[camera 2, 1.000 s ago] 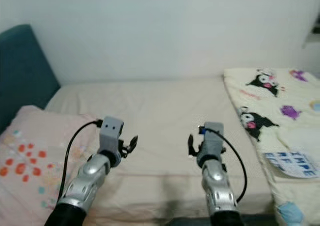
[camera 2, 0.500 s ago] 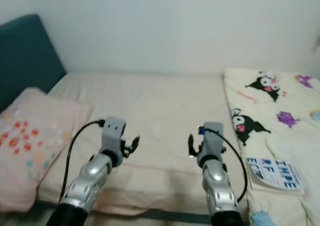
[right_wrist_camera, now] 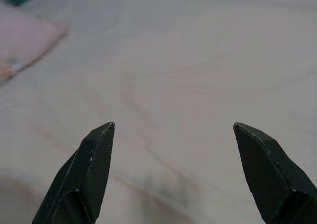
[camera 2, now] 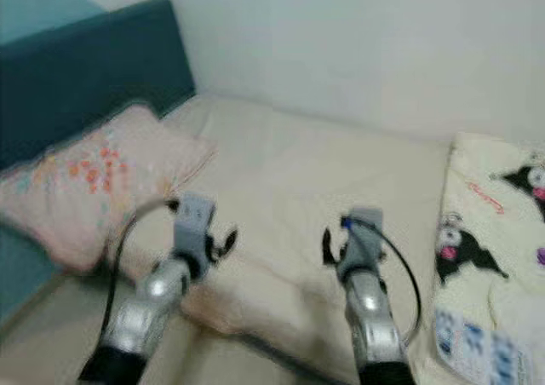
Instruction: Clean up the room
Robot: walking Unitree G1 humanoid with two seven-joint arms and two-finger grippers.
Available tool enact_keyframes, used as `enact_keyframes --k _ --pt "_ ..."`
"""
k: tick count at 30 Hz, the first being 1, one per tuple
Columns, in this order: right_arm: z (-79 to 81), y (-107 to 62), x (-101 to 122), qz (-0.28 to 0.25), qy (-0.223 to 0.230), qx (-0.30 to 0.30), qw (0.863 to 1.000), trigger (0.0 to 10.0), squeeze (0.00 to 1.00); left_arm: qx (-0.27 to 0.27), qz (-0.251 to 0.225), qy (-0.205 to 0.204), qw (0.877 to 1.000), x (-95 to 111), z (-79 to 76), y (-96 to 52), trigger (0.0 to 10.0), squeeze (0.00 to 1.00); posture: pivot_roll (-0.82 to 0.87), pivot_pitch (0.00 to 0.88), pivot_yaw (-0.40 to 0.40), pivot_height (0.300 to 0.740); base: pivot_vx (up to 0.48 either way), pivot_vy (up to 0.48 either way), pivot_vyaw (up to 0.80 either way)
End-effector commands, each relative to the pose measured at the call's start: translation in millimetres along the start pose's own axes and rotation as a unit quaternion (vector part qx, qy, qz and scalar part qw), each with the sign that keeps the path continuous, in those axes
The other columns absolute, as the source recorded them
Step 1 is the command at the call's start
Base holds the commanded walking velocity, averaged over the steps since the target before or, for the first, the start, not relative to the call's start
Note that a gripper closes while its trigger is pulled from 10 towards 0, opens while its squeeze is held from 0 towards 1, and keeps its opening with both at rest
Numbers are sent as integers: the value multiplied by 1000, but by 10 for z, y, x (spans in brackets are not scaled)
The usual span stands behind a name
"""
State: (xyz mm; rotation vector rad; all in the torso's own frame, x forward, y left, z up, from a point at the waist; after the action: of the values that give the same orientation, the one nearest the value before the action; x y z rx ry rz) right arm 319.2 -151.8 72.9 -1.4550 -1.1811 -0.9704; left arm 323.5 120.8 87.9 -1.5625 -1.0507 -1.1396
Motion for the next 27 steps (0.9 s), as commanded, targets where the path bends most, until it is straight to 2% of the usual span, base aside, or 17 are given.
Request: enact_keyframes --k 1,4,17,22,27 --pt "2 -4 -23 5 -2 3 1000 10000 0 0 7 2 1000 -29 -3 -8 10000 0 -12 31 -2 740 0 -360 800" --pt "-24 -5 -23 5 25 -9 1000 10000 0 0 7 2 1000 -25 0 -6 10000 0 -12 30 -1 740 0 -360 0" --pt "-26 -4 -32 8 19 -12 1000 10000 0 -2 9 6 1000 -27 6 -2 10000 0 -8 29 2 740 0 -336 0" --pt "-14 -3 -39 11 24 -10 1000 10000 0 -2 10 7 1000 -29 11 -4 10000 0 -8 26 3 740 0 -317 -575" --pt "5 -13 -52 14 26 -10 1000 10000 0 -3 11 9 1000 -31 14 -1 10000 0 -9 21 6 740 0 0 -594"
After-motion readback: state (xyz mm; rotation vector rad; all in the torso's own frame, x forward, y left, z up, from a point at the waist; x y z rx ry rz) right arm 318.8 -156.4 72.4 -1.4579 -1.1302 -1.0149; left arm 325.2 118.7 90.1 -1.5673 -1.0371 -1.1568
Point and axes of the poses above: a point about 5 cm out from each wrist's last joint towards the gripper, its own y axis pointing out of the wrist towards the gripper, its own x axis along the axis of the wrist's last joint, z = x × y, the point moved 1 cm from there along y, pointing out of the wrist towards the gripper, and after that the axes turned 14 degrees about -y, right-handed, at the moved point
